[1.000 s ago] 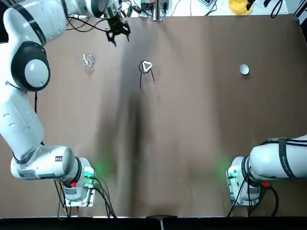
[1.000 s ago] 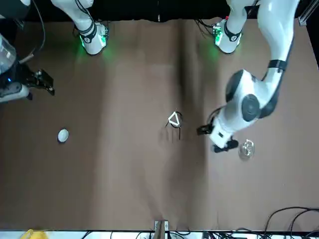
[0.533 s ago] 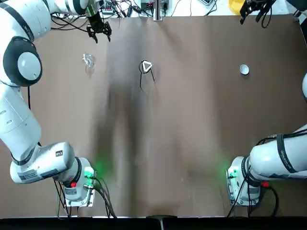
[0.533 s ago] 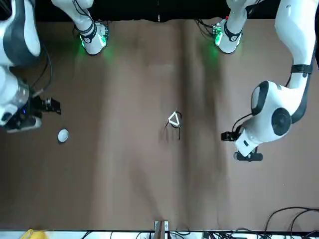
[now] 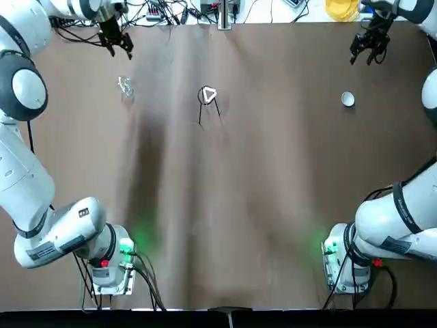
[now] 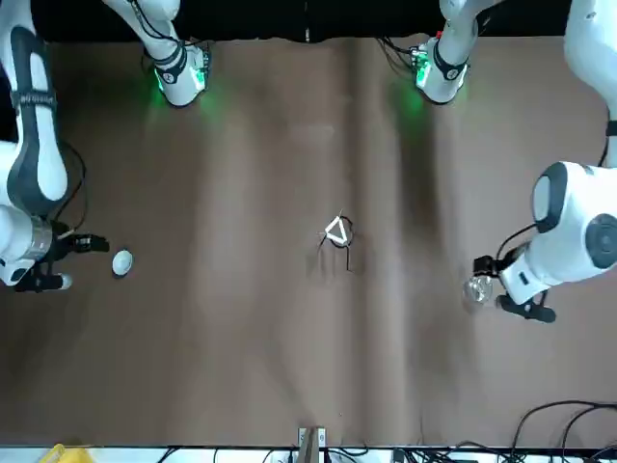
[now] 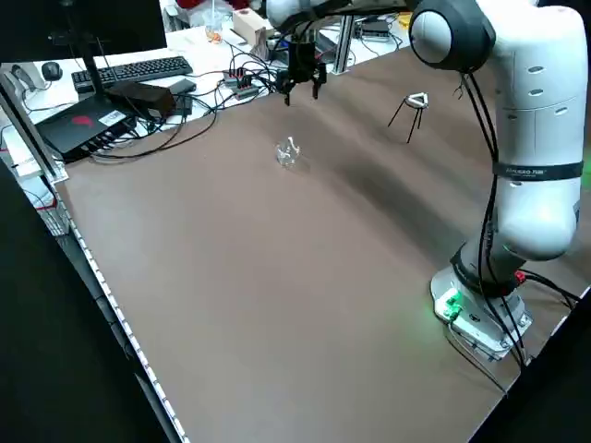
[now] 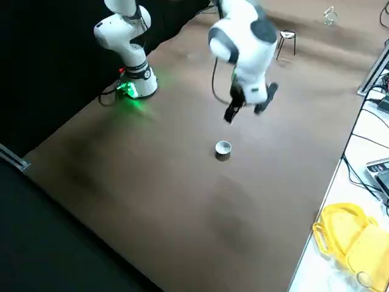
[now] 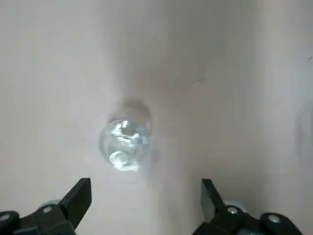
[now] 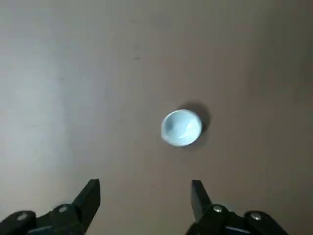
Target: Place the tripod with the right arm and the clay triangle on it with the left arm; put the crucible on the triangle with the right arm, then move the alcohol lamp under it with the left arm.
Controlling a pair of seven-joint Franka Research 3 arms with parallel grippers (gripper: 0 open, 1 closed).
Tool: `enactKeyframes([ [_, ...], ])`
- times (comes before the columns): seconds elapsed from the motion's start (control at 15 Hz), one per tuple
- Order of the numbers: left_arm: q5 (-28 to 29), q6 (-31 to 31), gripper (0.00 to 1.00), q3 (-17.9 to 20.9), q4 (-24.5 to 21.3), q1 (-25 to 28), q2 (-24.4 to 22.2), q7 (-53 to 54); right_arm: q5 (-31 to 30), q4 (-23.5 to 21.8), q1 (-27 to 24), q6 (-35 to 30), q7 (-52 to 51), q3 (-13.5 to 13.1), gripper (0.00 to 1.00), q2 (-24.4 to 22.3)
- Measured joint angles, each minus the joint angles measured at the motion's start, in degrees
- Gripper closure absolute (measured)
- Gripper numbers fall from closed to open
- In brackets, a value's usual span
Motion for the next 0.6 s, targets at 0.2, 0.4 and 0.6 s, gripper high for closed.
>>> enactKeyframes([
  [0.2, 0.2, 0.0, 0.01, 0.0, 0.1, 3.5, 0.0, 8.8, 0.0, -3.1, -3.6, 5.2, -6.0, 0.0, 0.18, 2.4],
  [0.4, 0.2, 0.0, 0.01, 0.0, 0.4, 6.2, -0.1, 16.3, -0.1, -4.3, -5.8, 5.7, -11.3, 0.0, 0.22, 4.3],
  [0.6, 0.2, 0.4, 0.01, -0.1, 1.1, 8.0, -0.1, 23.8, -0.2, -4.3, -7.2, 6.0, -15.4, 0.0, 0.22, 6.2],
])
